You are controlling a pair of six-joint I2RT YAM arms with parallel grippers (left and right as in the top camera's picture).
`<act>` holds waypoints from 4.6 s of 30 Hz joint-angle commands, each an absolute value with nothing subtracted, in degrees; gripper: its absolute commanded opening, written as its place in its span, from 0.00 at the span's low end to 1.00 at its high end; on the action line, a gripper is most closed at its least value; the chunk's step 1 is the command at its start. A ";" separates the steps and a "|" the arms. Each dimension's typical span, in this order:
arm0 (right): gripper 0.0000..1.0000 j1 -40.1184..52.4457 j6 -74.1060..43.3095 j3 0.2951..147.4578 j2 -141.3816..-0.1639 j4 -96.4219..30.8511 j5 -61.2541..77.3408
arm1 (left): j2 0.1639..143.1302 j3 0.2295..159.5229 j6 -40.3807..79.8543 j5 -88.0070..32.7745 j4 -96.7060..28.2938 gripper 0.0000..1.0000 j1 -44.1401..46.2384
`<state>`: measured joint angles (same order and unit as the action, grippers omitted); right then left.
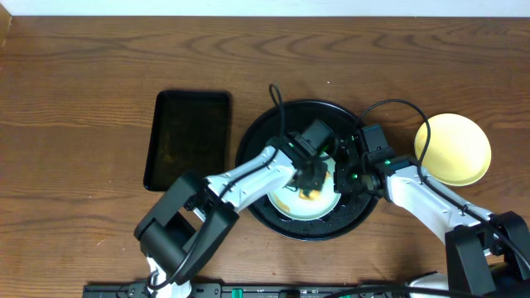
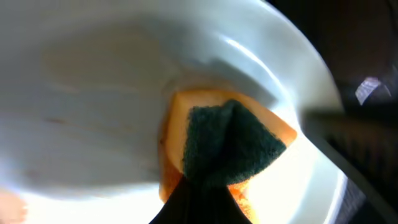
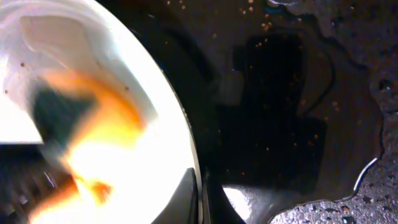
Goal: Clean dirty plates on tray and stack at the side
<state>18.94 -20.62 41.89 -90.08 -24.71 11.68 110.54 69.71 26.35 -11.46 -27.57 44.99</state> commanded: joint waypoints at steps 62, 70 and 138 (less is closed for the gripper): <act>0.01 21.56 -13.10 53.65 -85.30 -36.69 -3.40 | 92.86 68.51 23.57 1.13 -44.75 0.08 12.67; 0.01 21.82 -10.57 62.26 -84.42 -47.79 -15.31 | 92.86 68.51 23.55 1.13 -44.77 0.08 12.64; 0.03 16.19 -36.40 34.54 -83.96 -22.35 0.10 | 92.86 68.51 23.57 1.13 -44.97 0.08 12.67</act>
